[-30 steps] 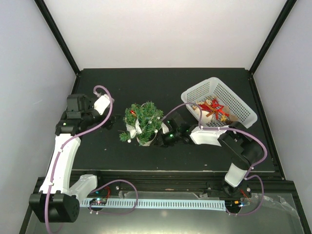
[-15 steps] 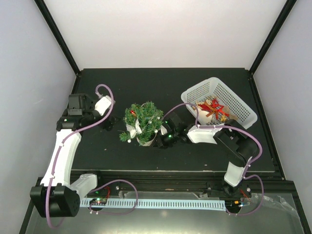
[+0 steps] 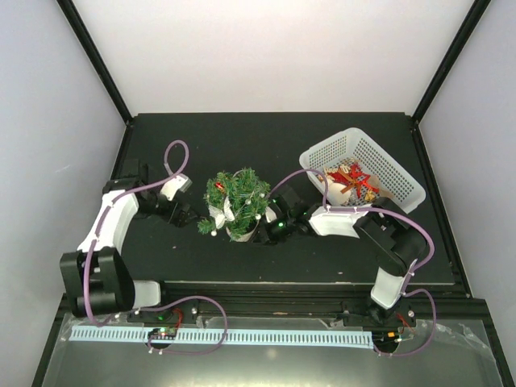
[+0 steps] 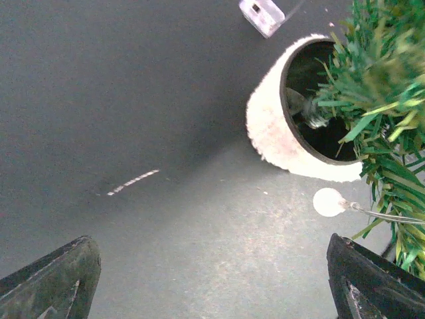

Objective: Decorate the small christmas tree

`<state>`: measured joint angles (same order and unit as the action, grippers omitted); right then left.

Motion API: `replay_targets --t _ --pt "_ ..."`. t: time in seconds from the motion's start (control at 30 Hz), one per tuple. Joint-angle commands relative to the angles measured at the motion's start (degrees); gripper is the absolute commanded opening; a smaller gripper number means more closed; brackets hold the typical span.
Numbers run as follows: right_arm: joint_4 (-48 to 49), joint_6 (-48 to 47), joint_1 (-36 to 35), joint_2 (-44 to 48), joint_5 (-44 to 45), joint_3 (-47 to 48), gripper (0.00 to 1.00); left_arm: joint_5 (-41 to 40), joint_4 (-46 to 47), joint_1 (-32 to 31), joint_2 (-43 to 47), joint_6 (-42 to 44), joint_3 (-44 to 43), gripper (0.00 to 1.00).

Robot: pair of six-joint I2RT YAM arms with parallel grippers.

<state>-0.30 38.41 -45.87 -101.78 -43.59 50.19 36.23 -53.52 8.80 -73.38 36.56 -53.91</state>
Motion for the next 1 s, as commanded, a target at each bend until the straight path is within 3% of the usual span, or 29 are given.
replay_targets --t 0.0,0.2,0.3,0.47,0.57,0.67,0.8,0.97 --pt "-0.80 -0.88 0.44 1.38 0.78 0.83 0.01 6.44 -4.77 0.78 -5.59 3.17 -2.21 0.93" --pt "-0.54 -0.74 1.40 1.29 1.25 0.63 0.01 7.40 -13.59 0.81 -19.80 2.81 -10.23 0.92" --pt "0.35 -0.25 1.72 0.53 0.88 0.43 0.01 11.64 -17.93 0.83 -26.57 5.36 -13.08 0.99" --pt "0.33 -0.09 2.09 -0.42 1.11 1.16 0.01 13.67 -15.81 0.50 -30.98 2.79 -13.79 0.98" --pt "0.30 -0.09 2.36 -1.26 1.14 2.01 0.01 13.47 -14.22 0.24 -31.76 1.73 -13.85 0.86" --pt "0.69 0.21 2.51 -2.22 0.76 2.58 0.01 13.73 -13.40 0.17 -31.75 1.25 -13.85 0.66" --pt "1.52 0.40 2.41 -3.06 -0.83 3.05 0.01 14.14 -13.31 0.24 -31.88 1.49 -13.52 0.46" --pt "1.66 0.30 2.31 -4.61 -3.19 3.13 0.01 14.41 -13.52 0.34 -31.90 1.61 -13.52 0.34"
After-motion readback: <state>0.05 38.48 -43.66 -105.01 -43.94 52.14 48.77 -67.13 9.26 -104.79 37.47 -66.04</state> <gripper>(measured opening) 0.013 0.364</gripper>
